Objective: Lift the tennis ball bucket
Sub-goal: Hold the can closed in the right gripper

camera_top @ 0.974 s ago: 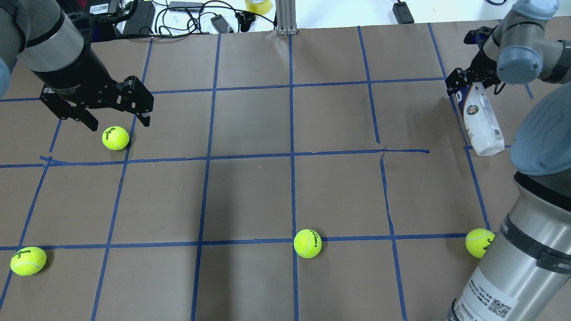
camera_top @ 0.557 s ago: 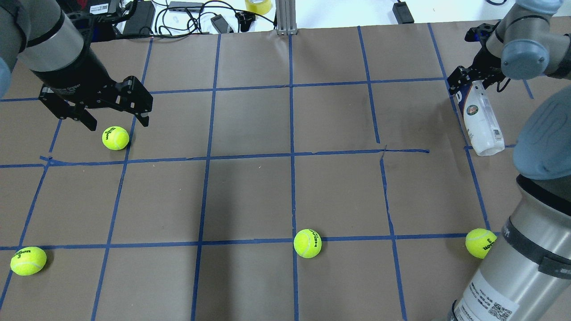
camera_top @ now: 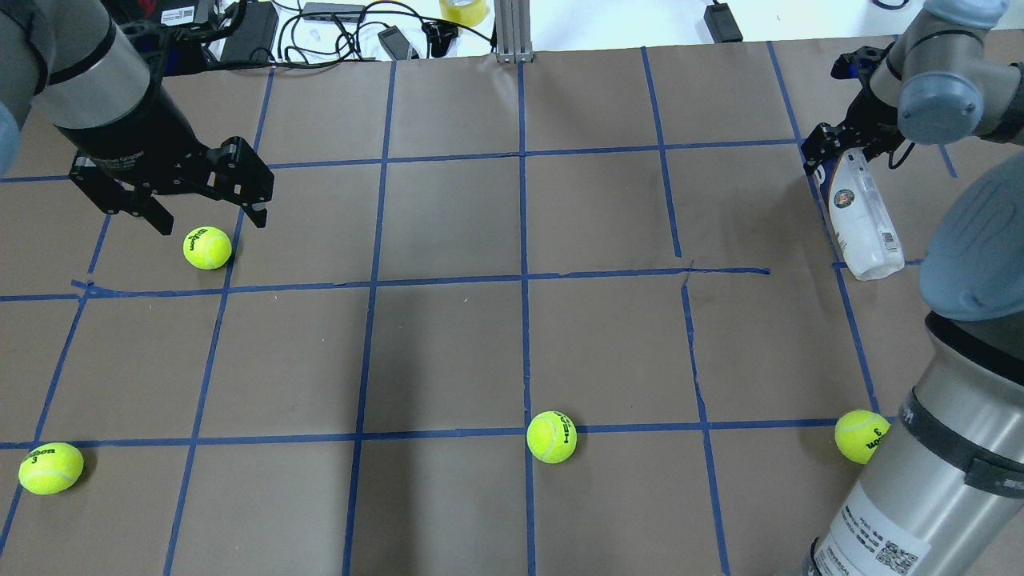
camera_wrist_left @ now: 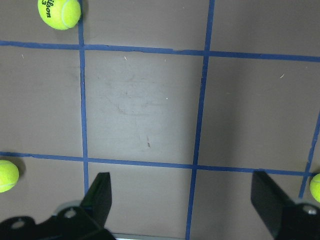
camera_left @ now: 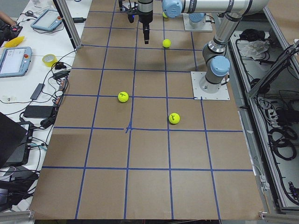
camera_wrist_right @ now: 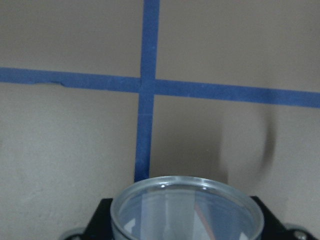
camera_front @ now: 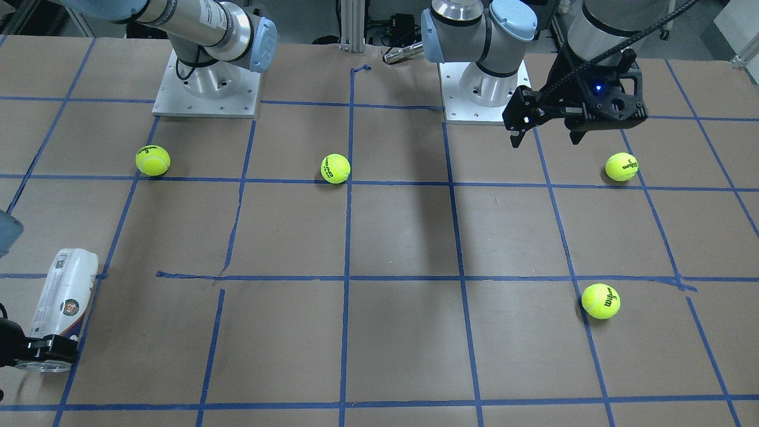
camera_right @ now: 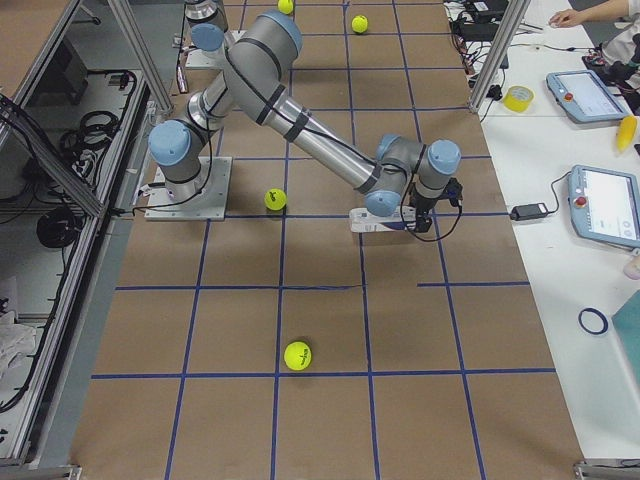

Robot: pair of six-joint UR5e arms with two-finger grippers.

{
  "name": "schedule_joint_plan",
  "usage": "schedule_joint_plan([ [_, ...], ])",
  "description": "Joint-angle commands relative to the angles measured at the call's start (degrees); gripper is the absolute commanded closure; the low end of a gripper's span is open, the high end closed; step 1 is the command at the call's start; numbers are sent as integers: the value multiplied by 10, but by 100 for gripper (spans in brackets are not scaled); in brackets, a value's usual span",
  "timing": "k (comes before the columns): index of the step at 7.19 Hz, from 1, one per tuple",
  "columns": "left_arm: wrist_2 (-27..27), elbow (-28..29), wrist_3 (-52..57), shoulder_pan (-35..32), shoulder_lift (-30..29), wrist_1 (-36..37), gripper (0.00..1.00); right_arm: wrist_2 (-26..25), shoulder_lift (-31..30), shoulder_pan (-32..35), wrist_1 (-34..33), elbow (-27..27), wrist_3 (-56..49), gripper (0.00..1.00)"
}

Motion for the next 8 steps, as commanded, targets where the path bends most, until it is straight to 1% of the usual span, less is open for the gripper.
schedule_joint_plan([
  [1, 0, 0, 1, 0, 1, 1, 0, 3, 3, 0, -2, 0, 0, 9],
  [2, 0, 2, 3, 0, 1, 3, 0, -2, 0, 0, -1, 0, 5, 20],
  [4, 1, 3, 6, 2, 1, 2, 0, -2, -8, 0, 9, 1, 5, 28],
  [5, 1, 3, 6, 2, 1, 2, 0, -2, -17, 0, 25, 2, 4, 38],
  [6, 1, 3, 6, 3, 1, 1, 0, 2, -35, 1, 35, 2, 3, 41],
  [7, 1, 3, 6, 2, 1, 1, 0, 10, -67, 16, 40, 3, 3, 44],
  [8, 1, 4, 7, 3, 1, 1, 0, 15, -113, 48, 81, 4, 23, 53],
])
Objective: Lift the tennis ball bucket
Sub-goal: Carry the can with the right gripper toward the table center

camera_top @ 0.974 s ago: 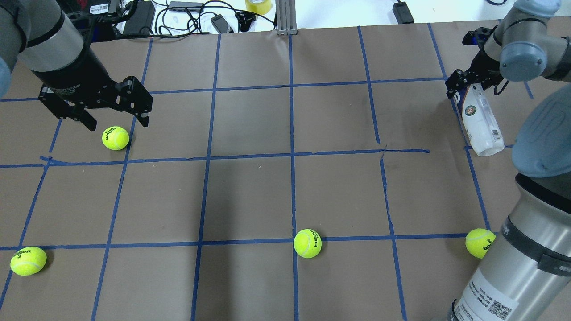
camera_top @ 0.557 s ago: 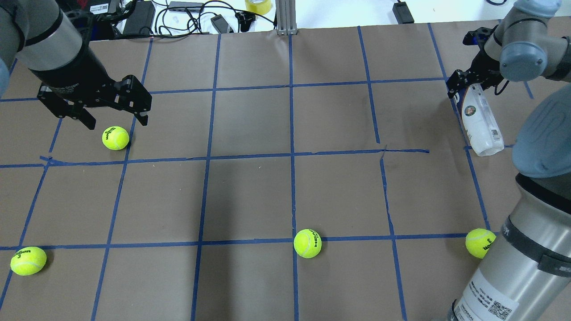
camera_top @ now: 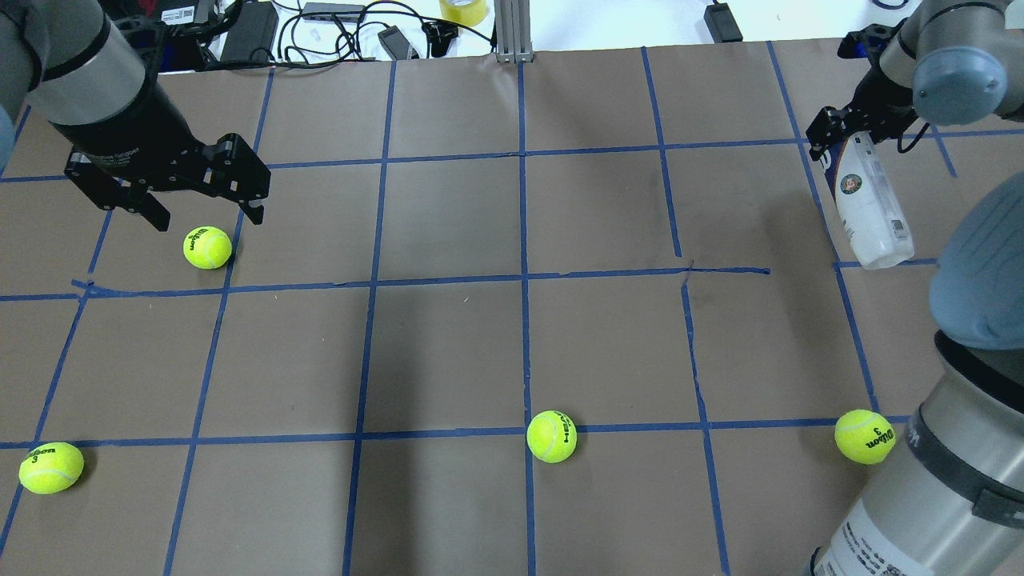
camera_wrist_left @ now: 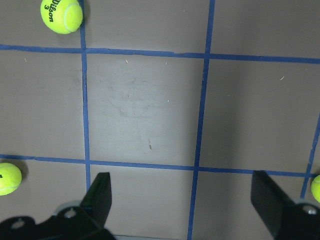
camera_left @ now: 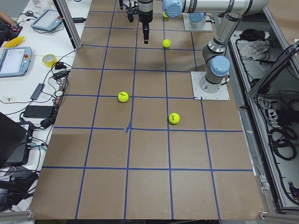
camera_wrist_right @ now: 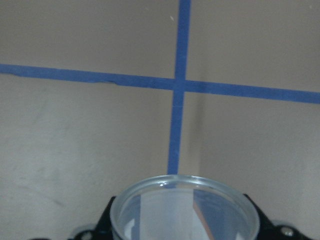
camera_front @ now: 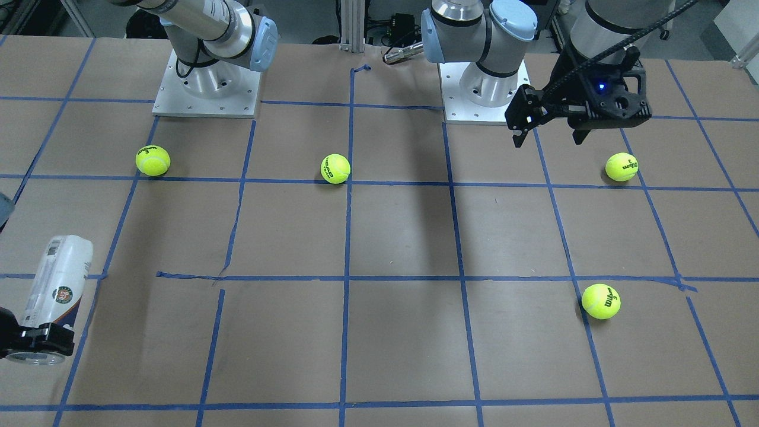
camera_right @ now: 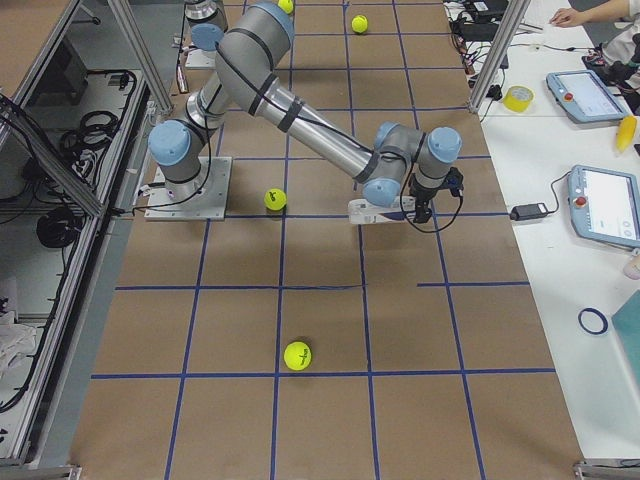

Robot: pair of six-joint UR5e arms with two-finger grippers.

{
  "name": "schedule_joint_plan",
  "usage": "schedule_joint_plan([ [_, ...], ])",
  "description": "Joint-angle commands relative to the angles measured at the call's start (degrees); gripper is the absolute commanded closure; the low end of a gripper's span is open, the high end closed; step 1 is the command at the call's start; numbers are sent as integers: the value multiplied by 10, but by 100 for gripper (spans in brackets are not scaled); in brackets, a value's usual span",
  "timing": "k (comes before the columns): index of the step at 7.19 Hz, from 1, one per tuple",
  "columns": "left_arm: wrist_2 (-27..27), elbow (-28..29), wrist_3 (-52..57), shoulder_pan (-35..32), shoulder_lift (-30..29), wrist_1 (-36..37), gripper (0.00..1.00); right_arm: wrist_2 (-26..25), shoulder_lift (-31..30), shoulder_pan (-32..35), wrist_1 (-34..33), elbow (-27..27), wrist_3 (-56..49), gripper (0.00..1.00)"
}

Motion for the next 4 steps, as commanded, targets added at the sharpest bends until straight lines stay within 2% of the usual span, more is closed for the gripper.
schedule_joint_plan([
  [1, 0, 2, 1, 3, 0, 1, 0, 8, -72, 68, 50, -2, 46, 56],
  [2, 0, 7, 2, 7, 0, 4, 0, 7, -78, 131, 50, 0, 47, 65],
  [4, 1, 9, 2, 10, 1, 5, 0, 8, -93, 223, 43, 3, 38, 66],
])
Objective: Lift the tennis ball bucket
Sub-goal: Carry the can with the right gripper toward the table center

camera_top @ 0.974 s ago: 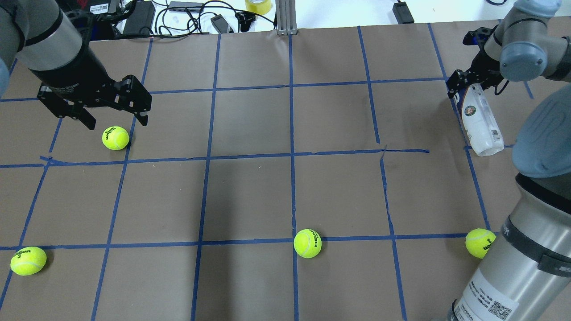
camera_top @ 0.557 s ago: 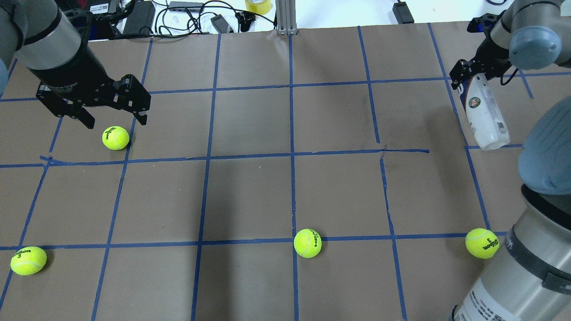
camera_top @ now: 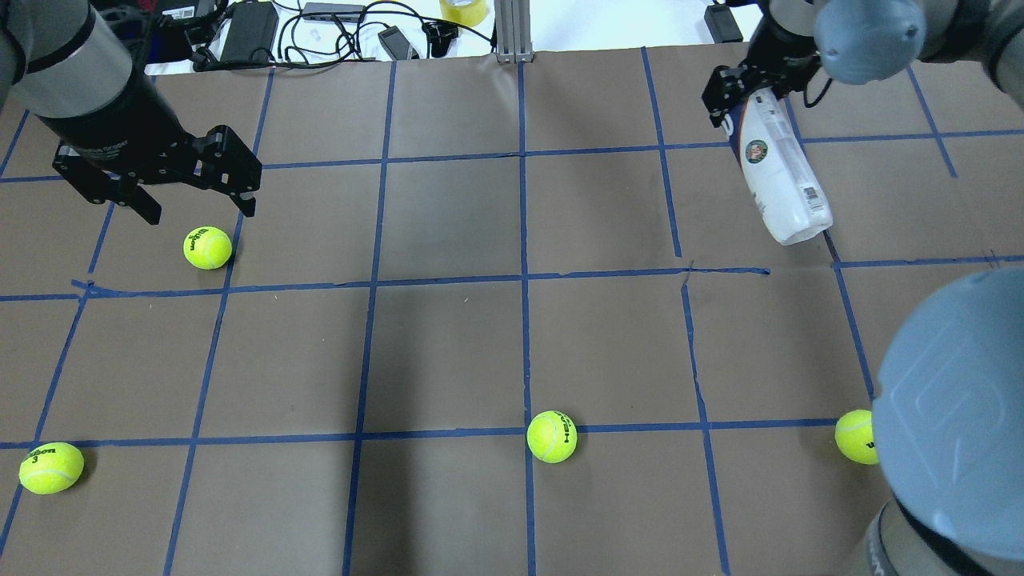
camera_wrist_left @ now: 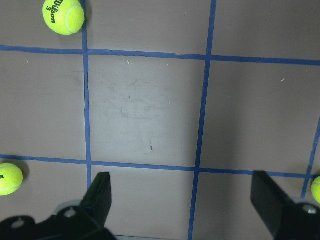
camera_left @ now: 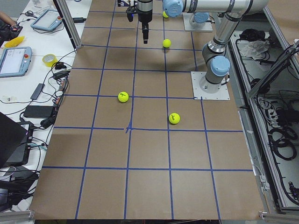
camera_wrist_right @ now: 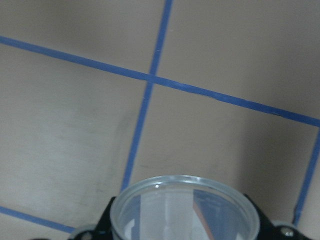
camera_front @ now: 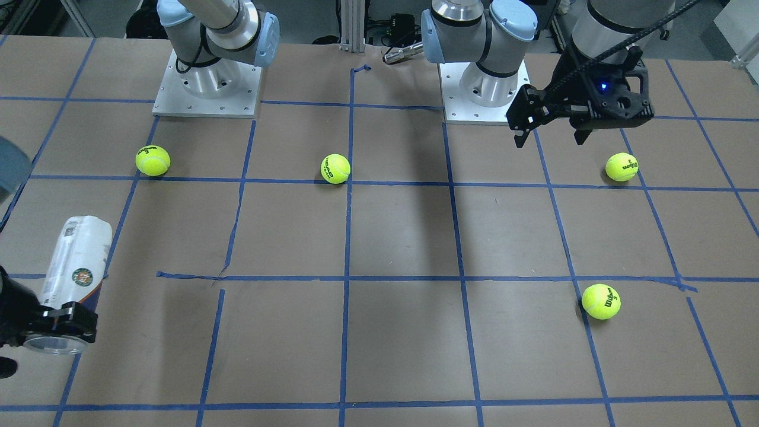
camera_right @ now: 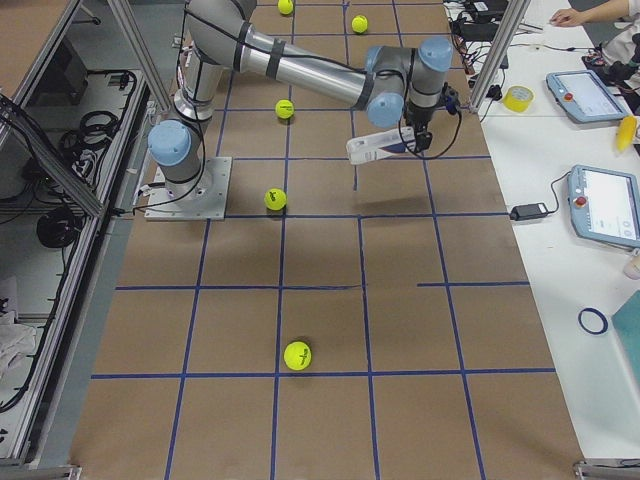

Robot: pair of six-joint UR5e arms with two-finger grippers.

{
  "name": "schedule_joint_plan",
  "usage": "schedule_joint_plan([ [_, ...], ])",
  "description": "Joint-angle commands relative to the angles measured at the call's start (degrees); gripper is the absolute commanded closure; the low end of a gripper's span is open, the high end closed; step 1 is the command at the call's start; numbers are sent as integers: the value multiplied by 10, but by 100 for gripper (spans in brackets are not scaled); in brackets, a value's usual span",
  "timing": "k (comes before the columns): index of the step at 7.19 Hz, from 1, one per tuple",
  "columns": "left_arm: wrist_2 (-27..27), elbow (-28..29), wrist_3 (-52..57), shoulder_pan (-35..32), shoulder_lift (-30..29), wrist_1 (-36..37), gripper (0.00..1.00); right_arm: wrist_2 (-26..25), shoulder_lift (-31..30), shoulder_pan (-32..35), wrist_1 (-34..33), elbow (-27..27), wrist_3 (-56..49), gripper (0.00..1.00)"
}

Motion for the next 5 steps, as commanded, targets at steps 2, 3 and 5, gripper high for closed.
schedule_joint_plan([
  [2, -5, 21, 5, 34, 0, -8, 0, 9, -5, 133, -33, 5, -101, 67],
  [3, -5, 33, 9, 52, 2, -23, 0, -2, 5, 171, -64, 21, -134, 66],
  [5, -1, 48, 91, 90, 6, -29, 0, -38, 15, 234, -130, 41, -238, 63],
])
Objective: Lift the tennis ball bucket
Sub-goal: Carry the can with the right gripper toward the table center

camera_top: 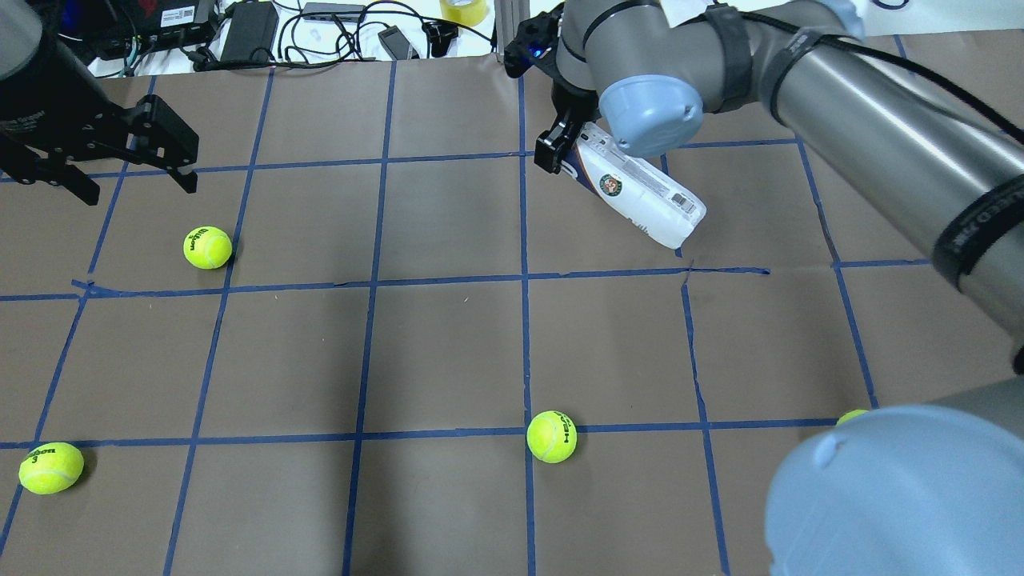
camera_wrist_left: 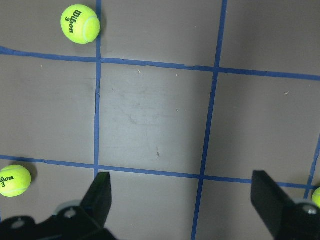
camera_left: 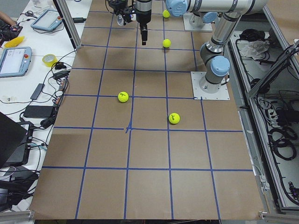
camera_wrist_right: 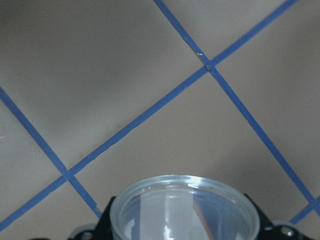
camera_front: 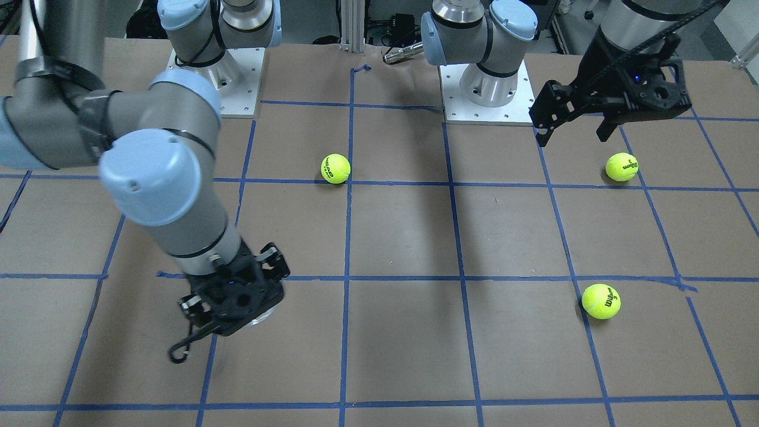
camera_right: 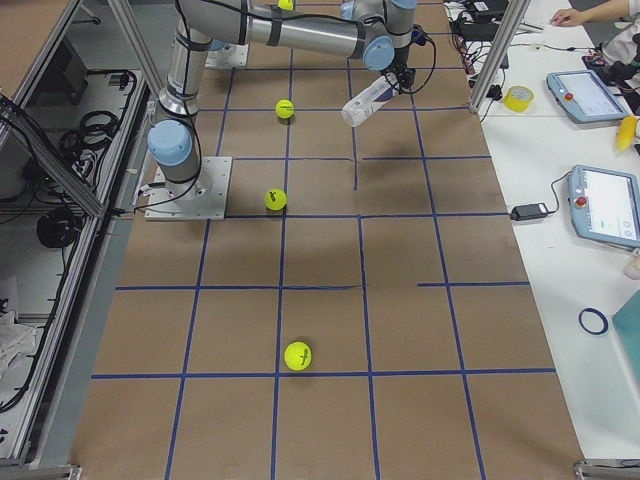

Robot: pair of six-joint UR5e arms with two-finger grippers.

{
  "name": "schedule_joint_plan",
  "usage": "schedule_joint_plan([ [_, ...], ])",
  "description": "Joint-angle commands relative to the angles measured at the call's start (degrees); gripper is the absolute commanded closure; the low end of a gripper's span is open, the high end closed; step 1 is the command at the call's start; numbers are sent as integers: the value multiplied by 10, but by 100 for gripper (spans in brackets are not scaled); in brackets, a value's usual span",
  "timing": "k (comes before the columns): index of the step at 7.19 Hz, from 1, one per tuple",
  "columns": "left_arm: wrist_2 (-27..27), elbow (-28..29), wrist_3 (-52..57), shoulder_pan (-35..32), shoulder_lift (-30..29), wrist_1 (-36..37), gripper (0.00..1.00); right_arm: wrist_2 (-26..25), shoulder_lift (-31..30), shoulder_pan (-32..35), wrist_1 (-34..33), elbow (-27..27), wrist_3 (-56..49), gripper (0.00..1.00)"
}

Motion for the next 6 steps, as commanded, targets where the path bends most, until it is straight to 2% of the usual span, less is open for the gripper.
schedule_joint_plan([
  [1, 2, 16, 71, 56, 4, -7, 0, -20, 14, 95, -68, 14, -59, 59],
  [2, 1, 18, 94, 83, 6, -10, 0, -32, 50, 131, -114, 13, -135, 59],
  [3, 1, 15, 100, 91, 9, -13, 0, -30, 56, 147, -134, 13, -155, 55],
  [6, 0, 7, 100, 90, 14, -16, 0, -29, 103, 185, -139, 14, -210, 54],
])
